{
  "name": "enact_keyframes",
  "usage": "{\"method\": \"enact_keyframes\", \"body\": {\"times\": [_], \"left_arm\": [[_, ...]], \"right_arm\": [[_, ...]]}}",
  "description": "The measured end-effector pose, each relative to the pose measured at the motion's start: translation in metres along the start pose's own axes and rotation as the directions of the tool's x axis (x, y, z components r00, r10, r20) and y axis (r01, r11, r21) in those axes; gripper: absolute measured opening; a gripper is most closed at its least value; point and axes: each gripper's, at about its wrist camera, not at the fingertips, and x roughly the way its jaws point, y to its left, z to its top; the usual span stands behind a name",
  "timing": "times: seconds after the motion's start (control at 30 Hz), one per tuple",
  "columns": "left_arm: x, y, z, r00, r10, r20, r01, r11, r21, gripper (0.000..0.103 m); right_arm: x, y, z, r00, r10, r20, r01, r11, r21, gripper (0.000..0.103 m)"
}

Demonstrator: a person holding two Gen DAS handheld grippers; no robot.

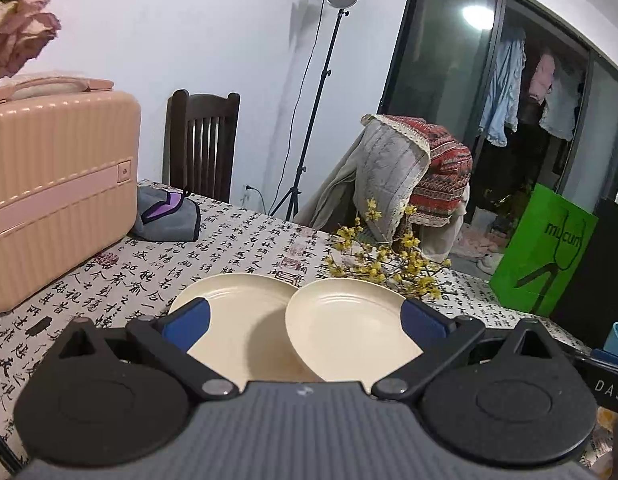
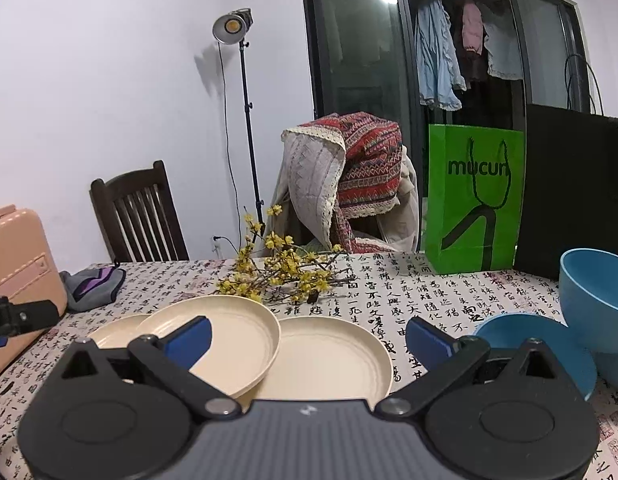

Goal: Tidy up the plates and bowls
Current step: 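Move both grippers forward and down toward the overlapping cream plates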

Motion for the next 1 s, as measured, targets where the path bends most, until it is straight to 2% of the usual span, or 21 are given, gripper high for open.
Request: {"method": "enact_keyframes", "body": {"times": [0.2, 0.5, 0.6, 0.77, 0.9, 1.0], "left_arm": [[0.024, 0.001, 0.008, 0.999, 0.020, -0.027, -0.020, 1.000, 0.003, 0.103], [0.065, 0.006, 0.020, 0.997, 0.046, -0.064, -0.049, 0.998, -0.037, 0.103], [0.082, 0.011, 0.021, 0.996, 0.056, -0.073, -0.061, 0.995, -0.075, 0.103], [0.110, 0.019, 0.014, 0.992, 0.111, -0.064, -0.117, 0.989, -0.091, 0.103], [0.129, 0.020, 0.001, 0.991, 0.100, -0.083, -0.106, 0.992, -0.070, 0.103], [0.138, 0.017, -0.006, 0.990, 0.112, -0.088, -0.117, 0.992, -0.050, 0.103]], "right_arm": [[0.021, 0.001, 0.001, 1.000, 0.004, -0.024, -0.004, 1.000, 0.016, 0.103], [0.060, 0.011, 0.005, 0.998, 0.015, -0.058, -0.012, 0.998, 0.057, 0.103], [0.076, 0.015, 0.004, 0.997, 0.024, -0.070, -0.019, 0.998, 0.066, 0.103], [0.102, 0.017, 0.000, 0.997, 0.039, -0.071, -0.032, 0.995, 0.094, 0.103], [0.114, 0.013, -0.010, 0.997, 0.068, -0.030, -0.064, 0.992, 0.109, 0.103], [0.127, 0.009, -0.017, 0.995, 0.091, -0.044, -0.086, 0.990, 0.111, 0.103]]}}
